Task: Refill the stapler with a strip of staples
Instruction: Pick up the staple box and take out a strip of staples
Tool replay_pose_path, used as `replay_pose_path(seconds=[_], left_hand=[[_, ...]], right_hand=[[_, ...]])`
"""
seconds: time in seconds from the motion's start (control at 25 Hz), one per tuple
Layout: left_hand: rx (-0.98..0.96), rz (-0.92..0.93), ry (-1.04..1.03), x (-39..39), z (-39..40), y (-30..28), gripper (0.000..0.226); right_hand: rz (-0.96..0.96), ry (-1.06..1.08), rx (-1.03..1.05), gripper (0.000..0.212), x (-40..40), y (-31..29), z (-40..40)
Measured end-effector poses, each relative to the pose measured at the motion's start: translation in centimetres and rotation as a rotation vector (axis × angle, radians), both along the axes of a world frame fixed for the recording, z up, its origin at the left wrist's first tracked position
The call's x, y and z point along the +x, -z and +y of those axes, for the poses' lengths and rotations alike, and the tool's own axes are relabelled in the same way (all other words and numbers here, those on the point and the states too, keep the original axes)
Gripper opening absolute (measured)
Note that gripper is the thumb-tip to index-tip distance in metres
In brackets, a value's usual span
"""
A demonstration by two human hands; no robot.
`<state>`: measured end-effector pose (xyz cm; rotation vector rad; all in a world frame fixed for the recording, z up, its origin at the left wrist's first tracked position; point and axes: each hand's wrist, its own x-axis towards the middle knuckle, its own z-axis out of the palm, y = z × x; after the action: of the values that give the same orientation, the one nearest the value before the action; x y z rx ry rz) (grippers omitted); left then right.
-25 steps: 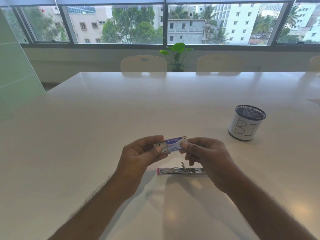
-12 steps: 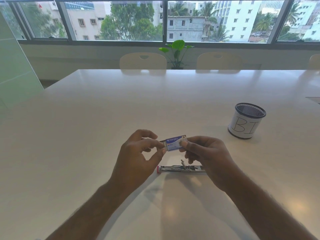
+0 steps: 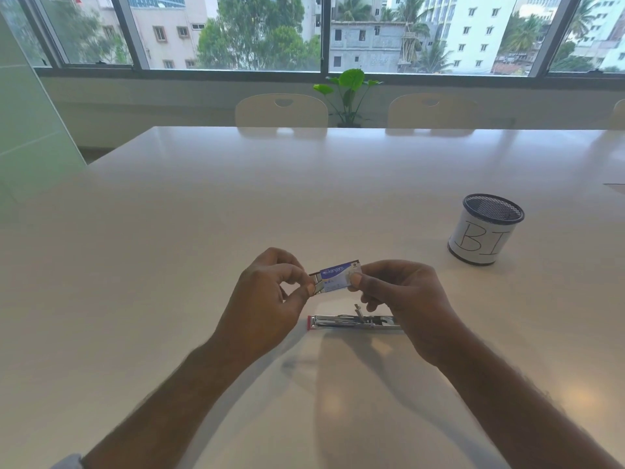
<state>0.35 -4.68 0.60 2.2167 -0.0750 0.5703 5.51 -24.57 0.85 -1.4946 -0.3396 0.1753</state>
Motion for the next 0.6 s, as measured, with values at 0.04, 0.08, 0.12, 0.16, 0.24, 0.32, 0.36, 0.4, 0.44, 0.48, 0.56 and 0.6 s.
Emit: replay_pose_path(seconds=[0.04, 0.08, 0.12, 0.16, 0.24, 0.32, 0.36, 0.4, 0.44, 0.48, 0.56, 0.6], left_hand=[[0.055, -0.015, 0.005, 0.1, 0.0, 0.1, 0.015], [0.101, -0.023, 0.003, 0.2, 0.0, 0.2, 0.012], [0.136, -0.031, -0.007, 0.2, 0.1, 0.4, 0.008], [0.166, -0.043, -0.021, 0.3, 0.3, 0.5, 0.005], [0.207, -0.071, -0.042, 0.5, 0.7, 0.5, 0.004], [0.195, -0.081, -0.055, 0.6, 1.0, 0.6, 0.006], [0.138, -0.069, -0.066, 0.6, 1.0, 0.8, 0.008], [0.019, -0.032, -0.083, 0.7, 1.0, 0.8, 0.011], [-0.172, 0.034, -0.091, 0.8, 1.0, 0.8, 0.013], [-0.415, 0.109, -0.075, 1.0, 1.0, 0.6, 0.013], [-0.901, 0.210, 0.043, 1.1, 1.4, -0.1, 0.010], [-1.087, 0.226, 0.107, 1.0, 1.6, -0.4, 0.009]], right_hand=[[-0.007, 0.010, -0.016, 0.006, 0.0, 0.0, 0.1], [-0.013, 0.023, -0.030, 0.005, 0.0, 0.1, 0.1], [-0.019, 0.037, -0.042, 0.004, 0.1, 0.2, 0.1], [-0.023, 0.053, -0.049, 0.004, 0.2, 0.2, 0.1], [-0.026, 0.079, -0.055, 0.004, 0.4, 0.2, -0.1], [-0.018, 0.088, -0.049, 0.005, 0.6, 0.3, -0.3], [-0.008, 0.089, -0.039, 0.006, 0.7, 0.3, -0.3], [0.007, 0.089, -0.024, 0.007, 0.8, 0.4, -0.4], [0.026, 0.086, -0.004, 0.008, 0.9, 0.4, -0.5], [0.047, 0.082, 0.018, 0.009, 1.0, 0.4, -0.6], [0.095, 0.068, 0.064, 0.013, 1.1, 0.3, -0.9], [0.118, 0.060, 0.086, 0.015, 1.2, 0.3, -1.1]])
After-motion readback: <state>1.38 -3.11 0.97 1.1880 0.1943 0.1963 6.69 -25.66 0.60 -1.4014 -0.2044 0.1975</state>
